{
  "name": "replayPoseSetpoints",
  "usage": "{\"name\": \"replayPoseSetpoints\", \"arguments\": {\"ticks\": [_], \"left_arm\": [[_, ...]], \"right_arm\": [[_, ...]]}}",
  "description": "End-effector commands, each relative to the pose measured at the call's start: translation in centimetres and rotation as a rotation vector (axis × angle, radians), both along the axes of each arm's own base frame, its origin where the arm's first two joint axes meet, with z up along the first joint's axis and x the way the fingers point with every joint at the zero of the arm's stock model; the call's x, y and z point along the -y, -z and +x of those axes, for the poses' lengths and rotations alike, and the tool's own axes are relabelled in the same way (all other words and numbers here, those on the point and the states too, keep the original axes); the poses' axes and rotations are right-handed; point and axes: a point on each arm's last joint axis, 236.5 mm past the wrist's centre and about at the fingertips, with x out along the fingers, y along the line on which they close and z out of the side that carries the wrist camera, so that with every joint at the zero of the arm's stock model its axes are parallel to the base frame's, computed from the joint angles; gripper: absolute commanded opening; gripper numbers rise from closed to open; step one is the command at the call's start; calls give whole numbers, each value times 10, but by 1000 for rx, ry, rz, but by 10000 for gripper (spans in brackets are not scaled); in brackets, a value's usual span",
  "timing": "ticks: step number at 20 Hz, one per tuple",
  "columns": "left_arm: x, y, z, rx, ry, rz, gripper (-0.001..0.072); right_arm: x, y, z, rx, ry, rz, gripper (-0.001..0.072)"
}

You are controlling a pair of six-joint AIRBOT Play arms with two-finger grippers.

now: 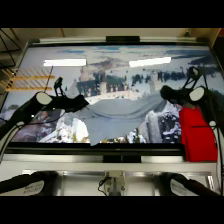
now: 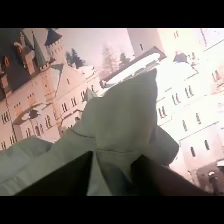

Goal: Fold the shirts.

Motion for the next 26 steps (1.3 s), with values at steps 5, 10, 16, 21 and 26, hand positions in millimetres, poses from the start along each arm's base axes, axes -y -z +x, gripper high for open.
{"name": "replayPoseSetpoints", "arguments": {"ticks": [5,10,16,21,26], "left_arm": [[-141,-17,-27,-245,73,146,505],[-147,46,-95,-472,103,143,564],[-110,84,-87,-391,43,114,540],[-113,87,-60,-312,-48,136,462],[-114,86,-59,-323,-77,127,87]], "right_arm": [[23,-39,-35,-45,-123,-144,524],[-3,-2,-110,-335,-249,-53,525],[-14,13,-123,-384,-254,4,524],[-16,13,-129,-406,-268,10,525],[-47,35,-145,-434,-400,-73,597]]}}
